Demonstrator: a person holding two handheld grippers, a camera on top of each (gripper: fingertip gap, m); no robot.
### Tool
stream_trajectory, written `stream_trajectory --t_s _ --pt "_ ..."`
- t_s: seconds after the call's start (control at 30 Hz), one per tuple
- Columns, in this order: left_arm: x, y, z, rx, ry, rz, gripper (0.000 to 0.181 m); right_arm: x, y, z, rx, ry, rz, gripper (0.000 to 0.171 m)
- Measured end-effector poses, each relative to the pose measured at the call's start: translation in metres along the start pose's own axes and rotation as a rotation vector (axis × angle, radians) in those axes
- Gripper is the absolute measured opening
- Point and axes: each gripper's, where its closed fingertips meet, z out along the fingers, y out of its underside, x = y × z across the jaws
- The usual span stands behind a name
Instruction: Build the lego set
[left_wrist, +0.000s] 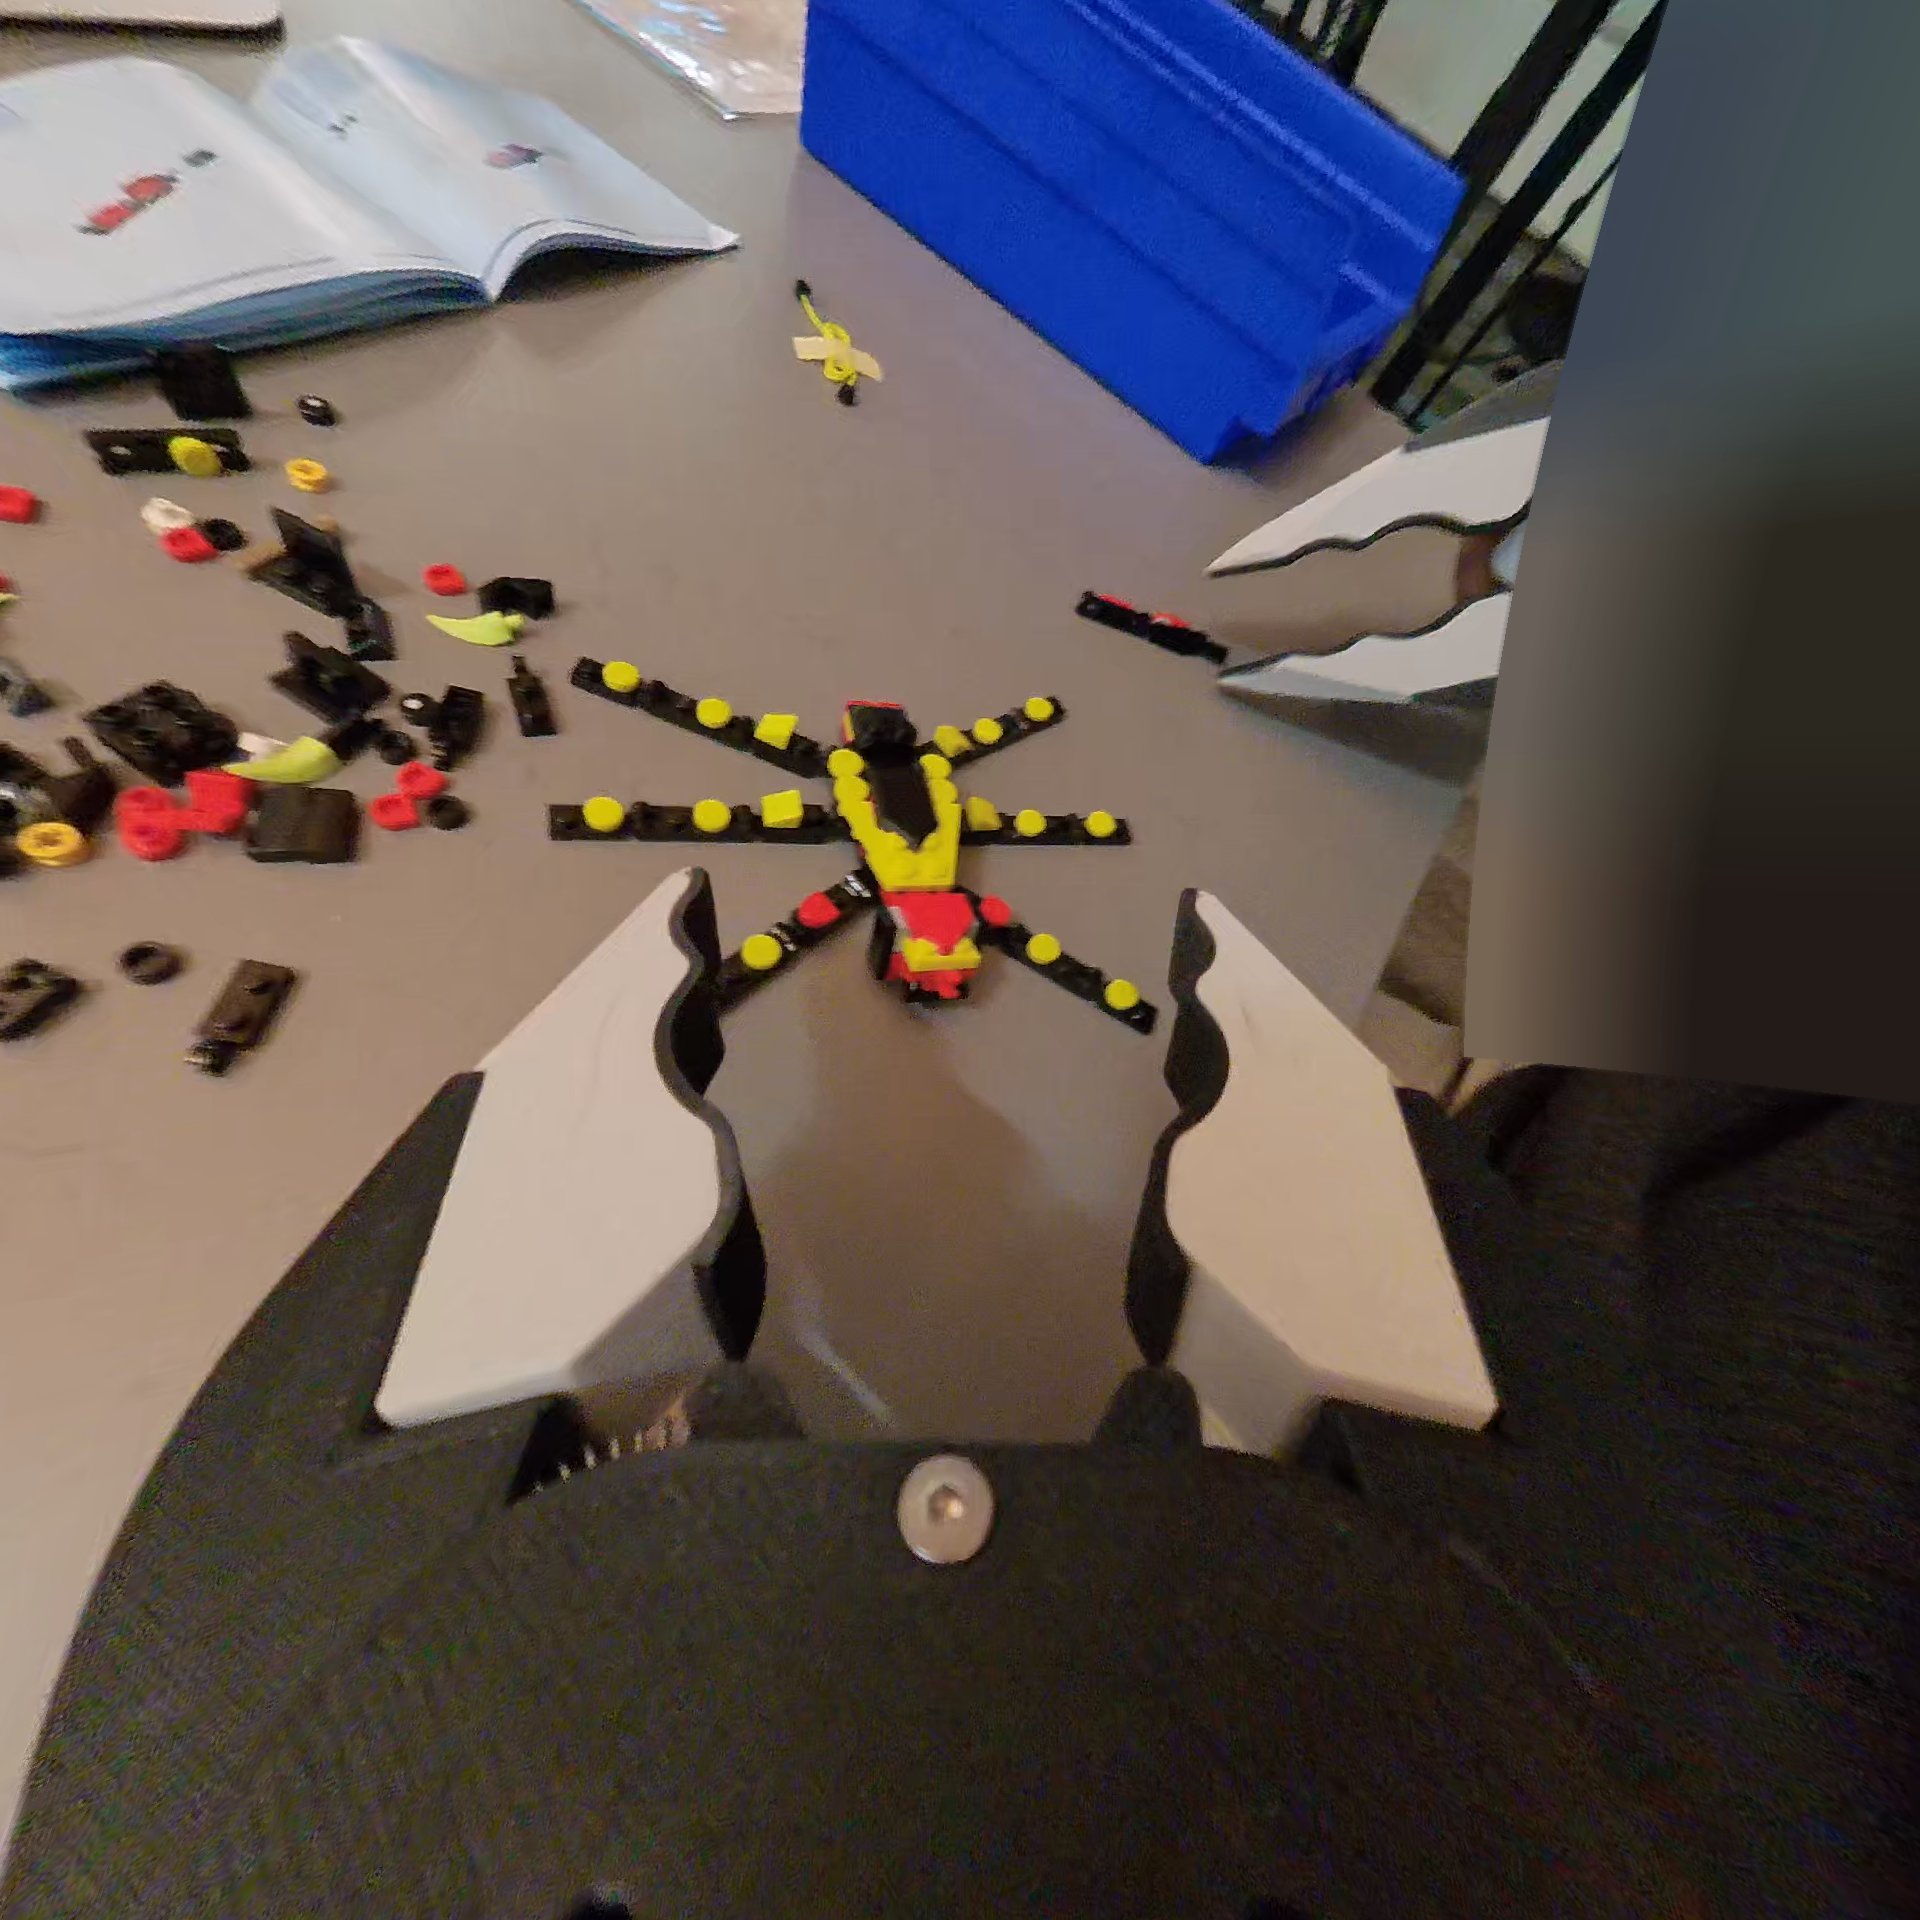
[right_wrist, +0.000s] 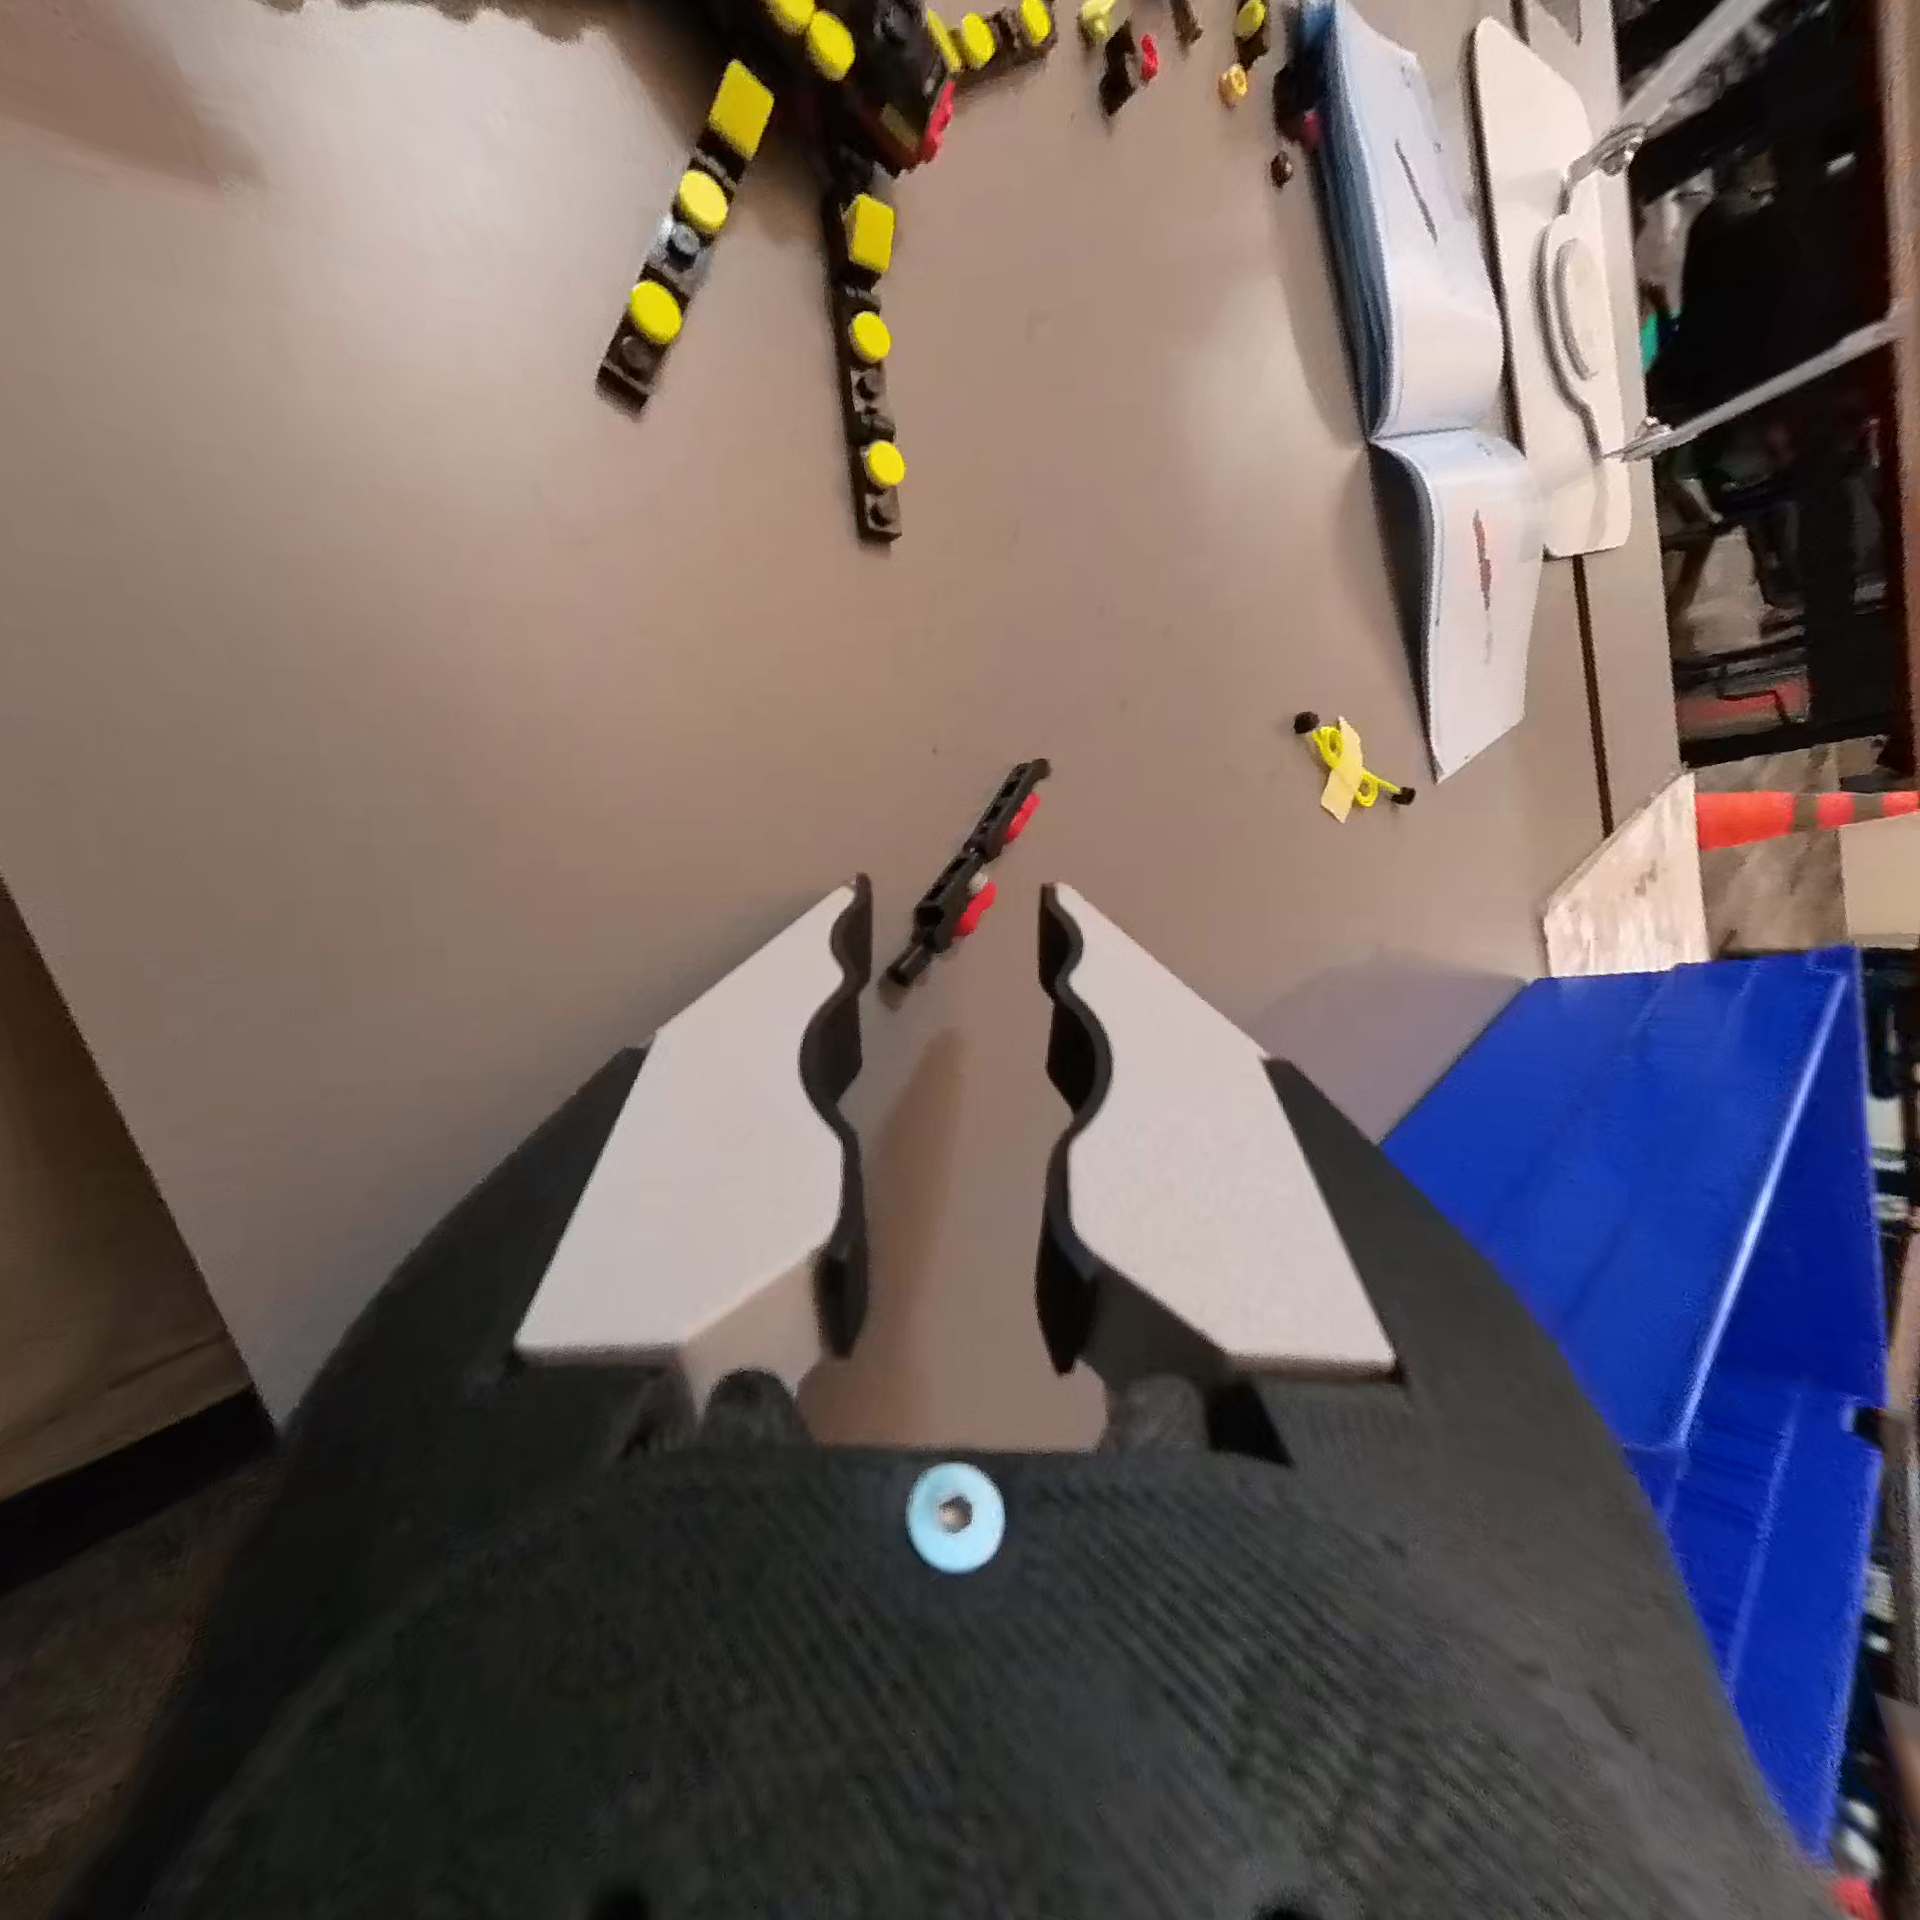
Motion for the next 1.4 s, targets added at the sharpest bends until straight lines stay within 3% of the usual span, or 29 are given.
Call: stream_trajectory --t_s 0.33,0.67,1.07,1.4 --pt "-0.013 0.031 0.021 -0.198 -0.031 -0.01 0.099 -0.001 -0.033 -0.007 0.203 -0.15 0.351 0.029" --pt "0.026 0.052 0.015 -0.314 0.091 0.048 0.072 -0.009 -0.039 -0.004 0.2 -0.183 0.349 0.026" --pt "0.025 0.007 0.004 -0.057 0.206 -0.092 0.059 0.007 -0.03 0.001 0.235 -0.178 0.496 0.031" --pt "0.015 0.004 0.007 -0.035 0.219 -0.136 0.059 0.011 -0.006 0.012 0.122 -0.142 0.512 0.036"
